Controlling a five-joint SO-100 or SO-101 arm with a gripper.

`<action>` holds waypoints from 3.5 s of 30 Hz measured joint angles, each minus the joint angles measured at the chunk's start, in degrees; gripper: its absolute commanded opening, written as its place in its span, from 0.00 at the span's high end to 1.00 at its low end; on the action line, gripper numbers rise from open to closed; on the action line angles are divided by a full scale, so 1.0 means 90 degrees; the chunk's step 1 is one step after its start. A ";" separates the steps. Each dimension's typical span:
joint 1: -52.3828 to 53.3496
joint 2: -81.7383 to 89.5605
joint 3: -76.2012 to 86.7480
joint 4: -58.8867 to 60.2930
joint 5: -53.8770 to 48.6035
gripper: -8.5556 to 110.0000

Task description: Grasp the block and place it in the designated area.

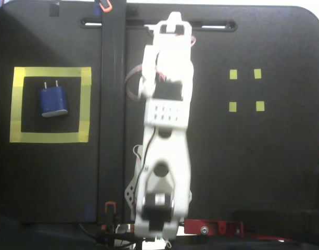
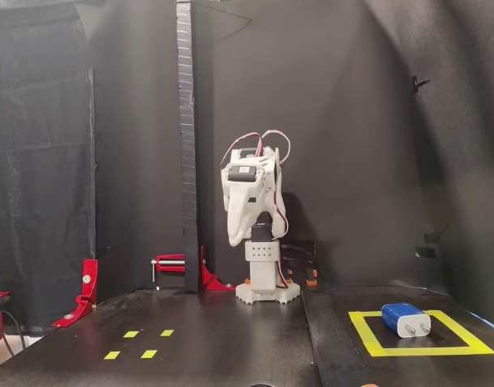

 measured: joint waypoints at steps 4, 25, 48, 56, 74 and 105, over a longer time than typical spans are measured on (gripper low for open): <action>0.0000 0.0811 0.0801 -0.0430 0.0000 0.93; -0.0186 0.3789 0.3662 -0.0664 -0.0117 0.93; -0.0479 0.4756 0.4111 0.1572 -0.0244 0.93; -0.0596 0.4766 0.4111 0.1797 -0.0244 0.93; -0.0430 0.4766 0.4111 0.1816 0.0098 0.93; -0.0381 0.4766 0.4111 0.1816 0.0098 0.93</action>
